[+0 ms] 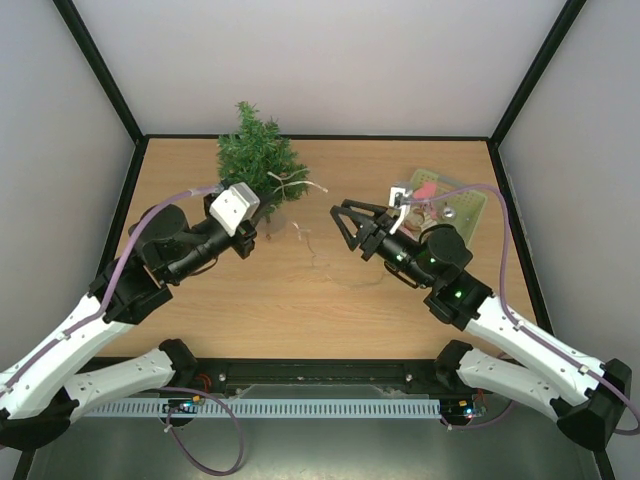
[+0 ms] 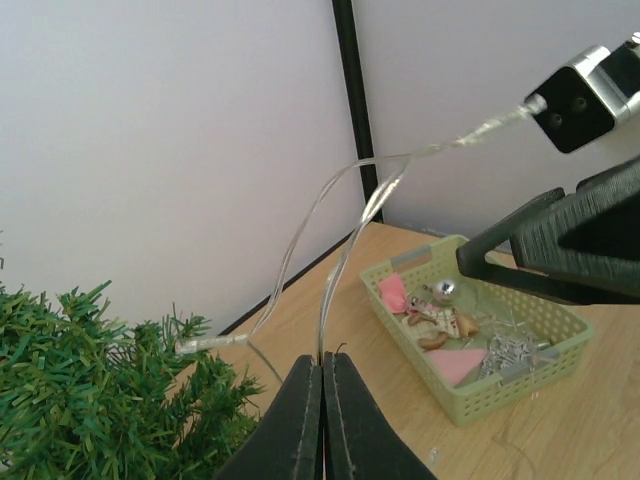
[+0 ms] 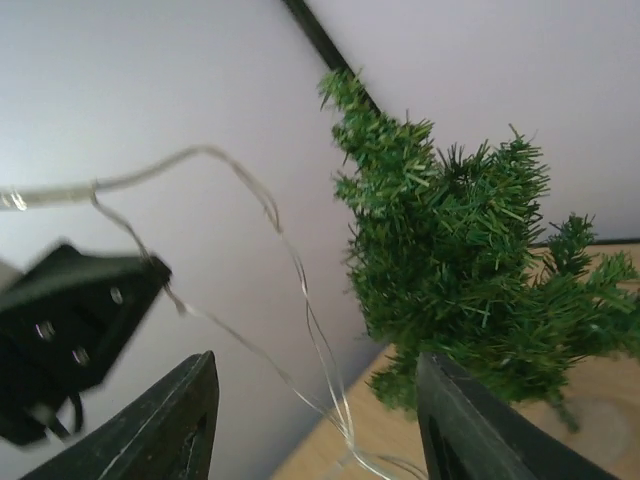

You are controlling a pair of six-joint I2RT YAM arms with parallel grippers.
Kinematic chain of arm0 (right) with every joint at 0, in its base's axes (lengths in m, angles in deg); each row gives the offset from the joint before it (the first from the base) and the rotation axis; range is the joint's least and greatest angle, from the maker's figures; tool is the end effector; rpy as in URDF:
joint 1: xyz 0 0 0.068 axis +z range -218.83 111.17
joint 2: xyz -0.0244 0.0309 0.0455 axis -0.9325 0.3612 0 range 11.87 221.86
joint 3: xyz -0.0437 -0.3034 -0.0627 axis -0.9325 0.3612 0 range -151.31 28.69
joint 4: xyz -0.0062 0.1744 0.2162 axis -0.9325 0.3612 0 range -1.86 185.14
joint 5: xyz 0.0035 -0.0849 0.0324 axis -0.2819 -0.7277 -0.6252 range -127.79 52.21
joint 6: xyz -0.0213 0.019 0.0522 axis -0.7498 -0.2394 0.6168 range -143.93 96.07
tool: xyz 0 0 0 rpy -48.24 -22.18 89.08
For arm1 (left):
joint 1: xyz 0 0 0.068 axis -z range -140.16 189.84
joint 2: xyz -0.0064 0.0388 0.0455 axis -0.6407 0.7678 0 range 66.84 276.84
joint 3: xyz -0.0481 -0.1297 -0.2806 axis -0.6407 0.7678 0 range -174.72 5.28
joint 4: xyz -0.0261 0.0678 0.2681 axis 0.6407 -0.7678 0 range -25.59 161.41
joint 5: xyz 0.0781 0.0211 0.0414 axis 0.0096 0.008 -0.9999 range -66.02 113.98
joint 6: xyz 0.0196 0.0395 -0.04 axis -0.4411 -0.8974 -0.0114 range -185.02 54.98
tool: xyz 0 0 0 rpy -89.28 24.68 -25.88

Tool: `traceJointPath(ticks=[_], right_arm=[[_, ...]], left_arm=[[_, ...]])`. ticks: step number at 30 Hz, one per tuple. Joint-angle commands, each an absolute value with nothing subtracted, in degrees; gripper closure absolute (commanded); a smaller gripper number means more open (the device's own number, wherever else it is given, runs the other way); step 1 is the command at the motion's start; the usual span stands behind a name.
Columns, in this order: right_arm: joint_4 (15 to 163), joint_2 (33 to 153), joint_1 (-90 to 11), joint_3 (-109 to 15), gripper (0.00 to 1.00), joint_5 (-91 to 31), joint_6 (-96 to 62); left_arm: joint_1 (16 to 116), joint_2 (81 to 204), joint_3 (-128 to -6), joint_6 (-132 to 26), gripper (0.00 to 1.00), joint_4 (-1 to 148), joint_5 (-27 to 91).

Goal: Decorate the small christmas tree
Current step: Wrap the decoration item around the Christmas tree.

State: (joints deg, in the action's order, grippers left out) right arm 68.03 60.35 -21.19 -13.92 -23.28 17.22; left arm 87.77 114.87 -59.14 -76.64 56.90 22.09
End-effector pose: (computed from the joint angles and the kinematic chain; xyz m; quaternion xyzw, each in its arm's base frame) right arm 0.1251 0.1533 0.4035 -0.1340 0.6025 0.6032 0.5052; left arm 0.1138 -0.1238 0.4759 0.3350 0.6094 -0.2130 0.6863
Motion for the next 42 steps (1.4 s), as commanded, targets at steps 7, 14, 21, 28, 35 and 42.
traceJointPath(ticks=[7, 14, 21, 28, 35, 42], right_arm=[[60.2, 64.1, -21.2, -4.5, 0.39, -9.4, -11.1], [54.3, 72.2, -21.2, -2.8, 0.46, -3.8, -12.3], [53.3, 77.5, -21.1, -5.0, 0.54, -4.7, -12.5], [53.1, 76.6, -21.0, -4.2, 0.77, -5.1, -13.7], [53.4, 75.5, -21.1, -4.0, 0.98, -5.4, -14.9], [52.8, 73.1, -21.0, -3.0, 0.98, -6.7, -15.2]], left_arm=[[87.5, 114.0, -60.2, -74.2, 0.98, 55.1, 25.1], [87.6, 114.5, -60.2, -73.4, 0.98, 55.7, 25.1], [87.5, 114.9, -59.8, -72.7, 0.98, 56.7, 25.8], [87.5, 115.0, -59.9, -72.3, 0.98, 56.7, 25.1], [87.5, 114.7, -59.9, -71.5, 0.98, 56.5, 24.8], [87.5, 114.2, -59.8, -70.3, 0.97, 57.1, 25.3]])
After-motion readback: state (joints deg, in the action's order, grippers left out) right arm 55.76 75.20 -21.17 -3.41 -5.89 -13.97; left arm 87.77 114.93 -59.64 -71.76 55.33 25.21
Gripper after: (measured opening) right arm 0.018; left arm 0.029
